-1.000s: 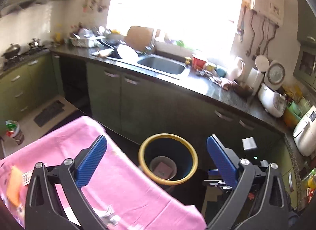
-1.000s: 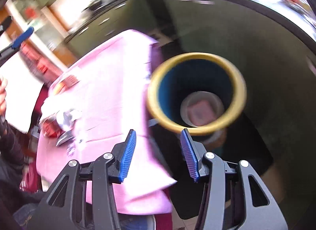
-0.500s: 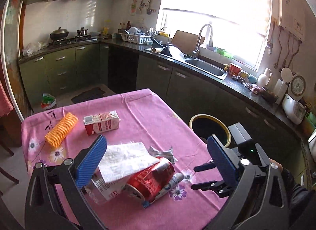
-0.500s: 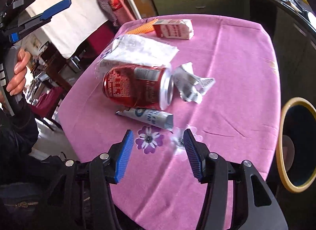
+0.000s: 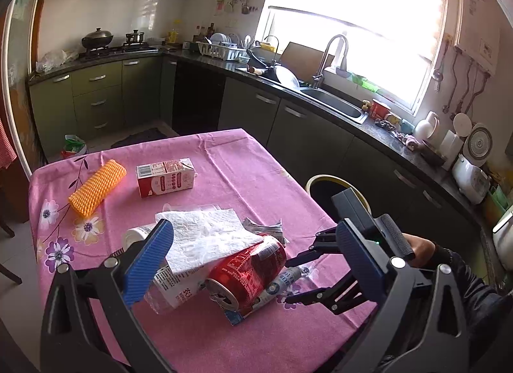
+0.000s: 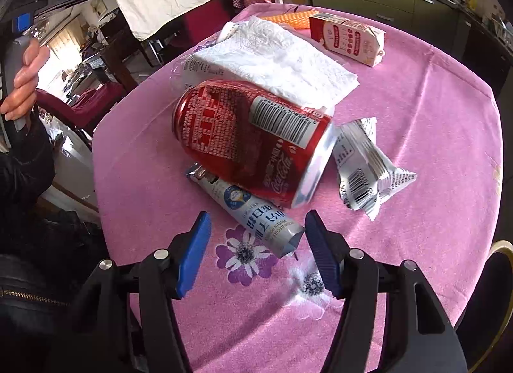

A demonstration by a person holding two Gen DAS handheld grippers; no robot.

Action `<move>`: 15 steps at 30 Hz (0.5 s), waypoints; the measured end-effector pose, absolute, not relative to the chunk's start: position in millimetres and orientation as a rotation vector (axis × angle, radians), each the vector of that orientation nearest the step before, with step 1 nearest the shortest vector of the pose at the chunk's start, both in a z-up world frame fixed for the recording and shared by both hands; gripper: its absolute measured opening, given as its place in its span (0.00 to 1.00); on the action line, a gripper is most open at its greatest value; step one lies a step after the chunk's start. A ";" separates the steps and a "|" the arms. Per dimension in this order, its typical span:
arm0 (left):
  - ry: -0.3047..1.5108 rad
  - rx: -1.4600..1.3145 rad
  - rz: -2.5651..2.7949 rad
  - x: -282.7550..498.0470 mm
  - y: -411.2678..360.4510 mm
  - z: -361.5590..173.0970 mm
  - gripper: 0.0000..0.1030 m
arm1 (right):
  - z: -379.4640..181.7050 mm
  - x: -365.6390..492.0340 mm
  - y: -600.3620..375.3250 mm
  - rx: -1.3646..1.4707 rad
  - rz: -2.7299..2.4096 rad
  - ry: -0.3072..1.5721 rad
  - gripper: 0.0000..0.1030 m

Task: Collect trash
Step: 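Grasp the white toothpaste tube with the right gripper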

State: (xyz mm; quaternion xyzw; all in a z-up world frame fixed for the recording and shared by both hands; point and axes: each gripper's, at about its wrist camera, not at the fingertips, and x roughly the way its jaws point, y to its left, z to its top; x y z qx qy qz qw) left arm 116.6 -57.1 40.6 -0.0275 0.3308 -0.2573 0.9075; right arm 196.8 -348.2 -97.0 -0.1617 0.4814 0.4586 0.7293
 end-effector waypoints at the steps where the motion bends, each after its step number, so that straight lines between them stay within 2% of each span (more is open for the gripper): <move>1: 0.685 -0.057 -0.532 117.4 -56.9 40.4 0.94 | -96.2 192.1 -347.7 -0.369 1.022 1.060 0.59; 9: 0.699 -0.057 -0.538 118.9 -58.1 35.3 0.94 | -96.9 170.3 -335.4 -0.421 1.102 1.049 0.56; 11: 0.703 -0.048 -0.542 118.1 -59.9 34.9 0.94 | -101.3 170.4 -328.5 -0.448 1.099 1.058 0.45; 13: 0.700 -0.038 -0.541 115.9 -59.9 34.2 0.94 | -105.8 169.8 -322.6 -0.477 1.095 1.064 0.40; 15: 0.698 -0.038 -0.540 114.5 -58.3 34.4 0.94 | -106.8 168.3 -318.9 -0.482 1.102 1.055 0.30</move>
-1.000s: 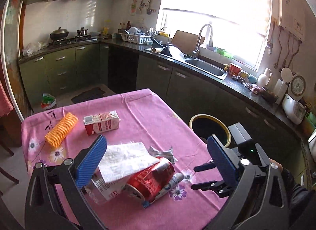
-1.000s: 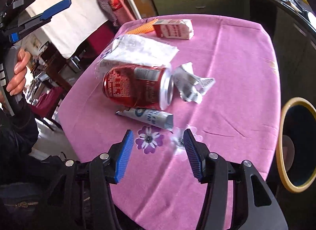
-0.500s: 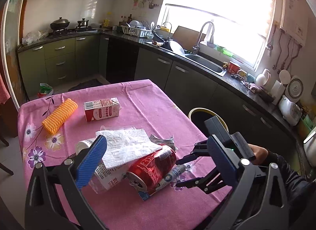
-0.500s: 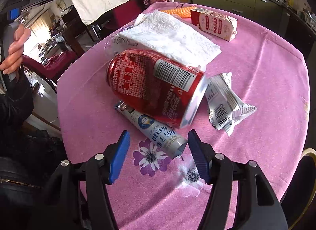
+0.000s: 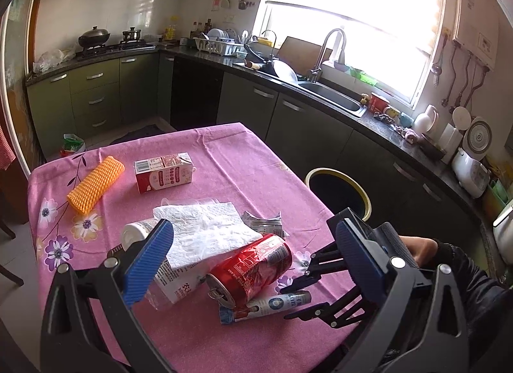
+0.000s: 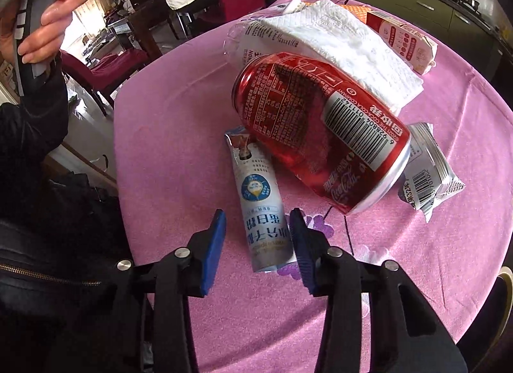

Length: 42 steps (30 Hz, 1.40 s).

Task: Collect trash
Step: 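Grasp the white toothpaste tube with the right gripper, then drop the toothpaste tube into the bin with the right gripper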

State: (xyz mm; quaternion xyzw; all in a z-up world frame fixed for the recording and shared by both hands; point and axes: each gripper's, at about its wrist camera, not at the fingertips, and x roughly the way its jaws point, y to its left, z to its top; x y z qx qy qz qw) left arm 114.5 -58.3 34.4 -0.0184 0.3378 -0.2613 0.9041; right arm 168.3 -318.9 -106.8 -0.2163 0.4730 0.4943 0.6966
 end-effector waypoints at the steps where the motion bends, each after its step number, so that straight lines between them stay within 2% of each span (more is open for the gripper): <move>1: 0.697 -0.040 -0.540 114.2 -57.4 34.6 0.94 | -106.2 166.7 -318.1 -0.482 1.107 1.045 0.22; 5: 0.697 -0.049 -0.538 115.2 -54.4 34.3 0.94 | -101.8 157.3 -317.7 -0.472 1.130 1.024 0.15; 19: 0.692 -0.017 -0.579 109.6 -61.1 35.7 0.94 | -81.4 146.2 -333.1 -0.373 1.152 0.999 0.15; 27: 0.691 0.046 -0.771 103.0 -74.5 26.6 0.94 | -19.6 174.1 -481.4 -0.171 0.629 0.875 0.15; 30: 0.683 0.110 -0.815 100.4 -82.7 19.6 0.94 | -25.6 203.5 -546.1 -0.084 0.357 0.929 0.15; 35: 0.702 0.172 -0.884 100.4 -93.7 9.1 0.94 | -75.9 252.9 -622.2 0.034 0.075 1.097 0.15; 36: 0.714 0.177 -0.899 101.1 -94.9 6.5 0.94 | -86.2 262.1 -632.9 0.051 0.053 1.115 0.16; 39: 0.751 0.207 -0.922 103.2 -100.1 -2.0 0.94 | -112.8 282.2 -649.4 0.113 0.009 1.150 0.32; 40: 0.763 0.223 -0.929 103.8 -102.4 -5.0 0.94 | -117.9 286.0 -653.8 0.130 -0.008 1.152 0.43; 42: 0.789 0.266 -0.934 105.4 -108.3 -12.0 0.94 | -121.7 287.9 -662.3 0.162 -0.016 1.140 0.44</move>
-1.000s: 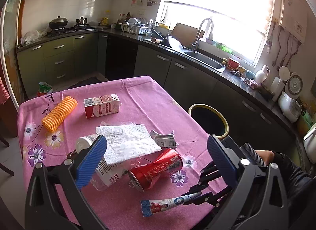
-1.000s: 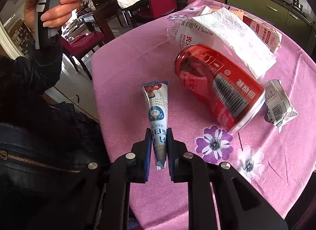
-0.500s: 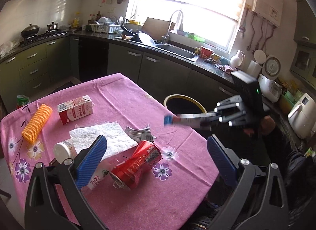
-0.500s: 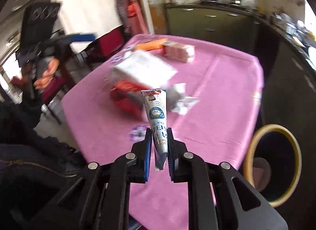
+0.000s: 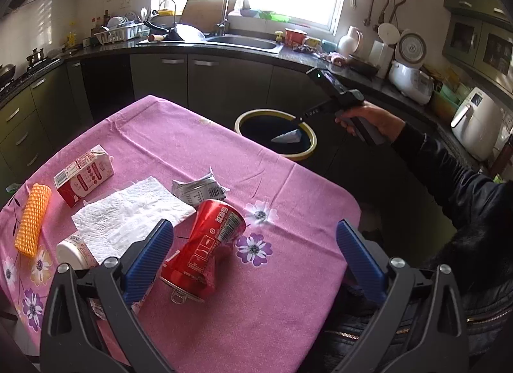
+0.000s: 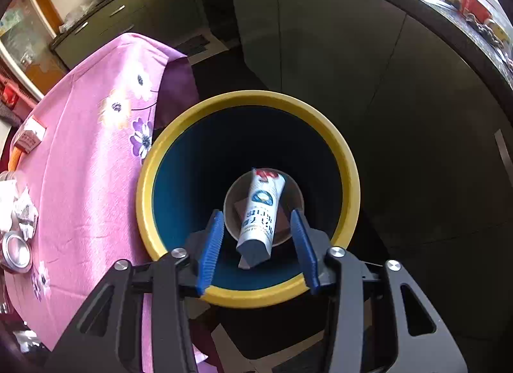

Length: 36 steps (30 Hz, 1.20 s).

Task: Collect trash
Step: 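Drop the toothpaste tube into the bin with the right gripper, then grasp the red cola can with the left gripper and lift it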

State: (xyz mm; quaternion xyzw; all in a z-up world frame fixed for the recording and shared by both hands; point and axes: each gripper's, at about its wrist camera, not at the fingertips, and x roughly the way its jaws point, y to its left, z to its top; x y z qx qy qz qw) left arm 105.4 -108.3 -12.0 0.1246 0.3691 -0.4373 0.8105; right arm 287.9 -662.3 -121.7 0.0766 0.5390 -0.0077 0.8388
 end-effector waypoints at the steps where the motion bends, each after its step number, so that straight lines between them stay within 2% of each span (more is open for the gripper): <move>1: 0.804 0.289 -0.932 106.5 -111.9 -15.9 0.94 | -119.6 286.0 -660.7 0.177 -0.003 1.126 0.44; 12: 0.938 0.491 -0.953 130.3 -140.1 -57.3 0.94 | -97.7 242.8 -614.4 0.141 0.110 1.049 0.49; 29: 1.116 0.519 -0.970 175.6 -149.6 -100.5 0.93 | -97.1 227.3 -568.1 0.073 0.196 1.065 0.50; 32: 1.117 0.539 -0.972 176.3 -151.6 -102.3 0.89 | -100.8 227.8 -568.8 0.074 0.200 1.074 0.50; 35: 1.103 0.585 -0.968 172.6 -154.7 -102.8 0.76 | -103.4 229.9 -568.9 0.075 0.204 1.081 0.50; 36: 1.099 0.595 -0.968 171.2 -155.6 -102.3 0.66 | -103.8 230.2 -569.2 0.077 0.205 1.081 0.50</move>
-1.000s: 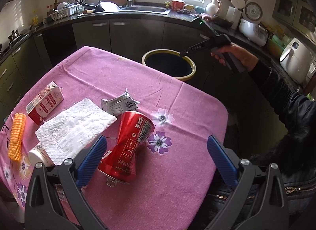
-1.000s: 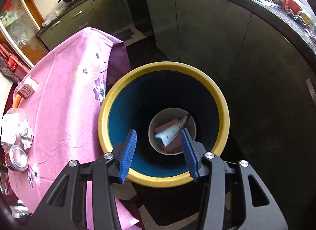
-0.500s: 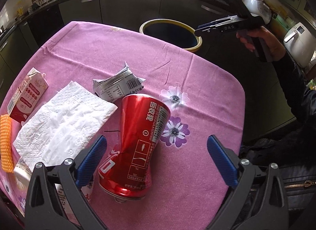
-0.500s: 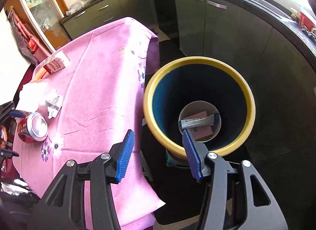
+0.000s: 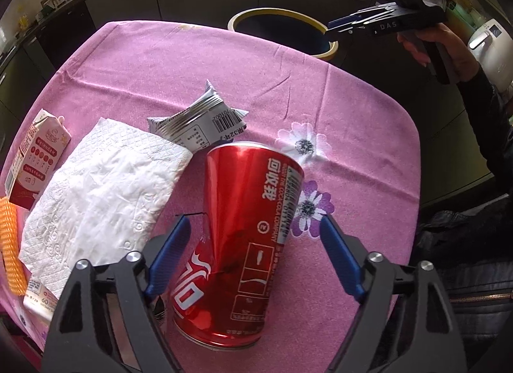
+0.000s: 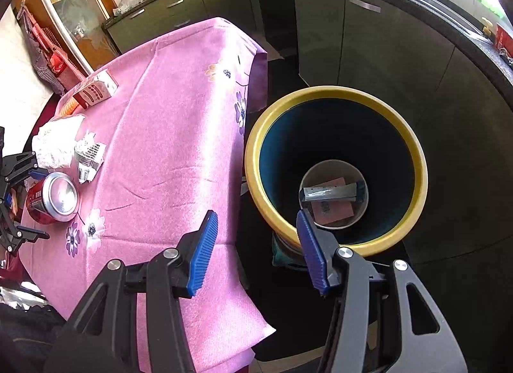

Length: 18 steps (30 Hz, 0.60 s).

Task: Collect trash
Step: 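Grasp the red cola can with the left gripper and lift it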

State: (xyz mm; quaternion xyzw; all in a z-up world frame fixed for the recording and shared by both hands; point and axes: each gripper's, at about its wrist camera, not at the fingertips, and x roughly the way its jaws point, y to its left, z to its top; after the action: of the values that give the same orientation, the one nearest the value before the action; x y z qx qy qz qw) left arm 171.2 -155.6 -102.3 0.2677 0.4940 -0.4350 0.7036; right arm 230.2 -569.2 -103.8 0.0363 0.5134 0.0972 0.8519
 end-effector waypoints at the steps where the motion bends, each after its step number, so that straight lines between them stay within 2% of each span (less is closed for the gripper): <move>1: 1.102 0.601 -0.969 170.5 -156.3 -102.3 0.59 | -104.3 230.5 -569.4 0.078 0.205 1.081 0.50; 4: 1.131 0.604 -0.965 172.5 -157.1 -105.6 0.53 | -105.5 231.1 -568.8 0.079 0.212 1.082 0.50; 18: 1.098 0.555 -0.960 164.0 -147.7 -85.9 0.51 | -108.3 228.7 -568.5 0.088 0.219 1.083 0.50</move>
State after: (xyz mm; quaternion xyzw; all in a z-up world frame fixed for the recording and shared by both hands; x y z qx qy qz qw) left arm 164.0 -147.7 -85.9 0.2502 0.4949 -0.4329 0.7107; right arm 228.7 -568.5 -108.3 0.0419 0.5142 0.1042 0.8503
